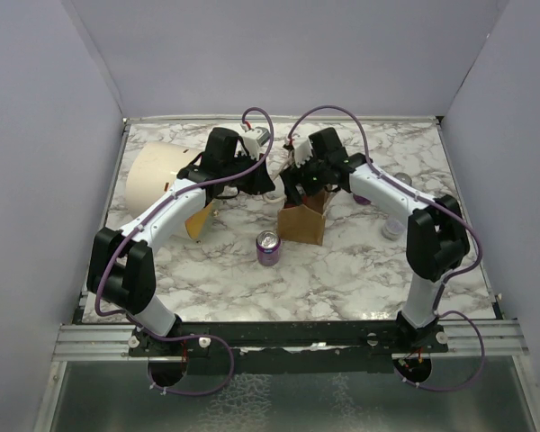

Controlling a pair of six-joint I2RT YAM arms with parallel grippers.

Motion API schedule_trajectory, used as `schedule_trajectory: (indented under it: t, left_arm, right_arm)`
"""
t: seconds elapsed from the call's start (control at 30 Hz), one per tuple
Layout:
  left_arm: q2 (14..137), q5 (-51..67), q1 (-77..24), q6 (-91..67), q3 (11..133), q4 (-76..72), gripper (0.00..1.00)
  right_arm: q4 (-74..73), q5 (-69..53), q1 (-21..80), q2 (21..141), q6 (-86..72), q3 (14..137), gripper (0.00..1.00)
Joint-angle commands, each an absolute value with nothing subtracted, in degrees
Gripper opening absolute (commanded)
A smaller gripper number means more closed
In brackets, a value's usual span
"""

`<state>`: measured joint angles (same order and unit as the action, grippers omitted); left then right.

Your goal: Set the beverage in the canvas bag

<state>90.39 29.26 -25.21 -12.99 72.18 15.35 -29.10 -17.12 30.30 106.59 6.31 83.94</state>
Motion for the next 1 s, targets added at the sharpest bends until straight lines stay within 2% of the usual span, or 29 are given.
schedule_trajectory:
  t: [0.0,0.57,0.97]
  left_arm:
    - [89.48,29.71,-25.42,-12.87,71.54,14.29,0.00]
    - [88.69,29.46,-25.40,-12.56,71.22,14.24,0.00]
    - [88.63,29.92,-25.44,-12.64,71.50,14.15,0.00]
  right_arm:
    - [-29.15,-16.66,30.67,102.87,7.50,84.73,0.82]
    - [-31.90,-12.96,30.67,92.07,12.87,89.36,0.81]
    - [-29.71,-5.51,29.02,77.90,18.13,84.02,0.82]
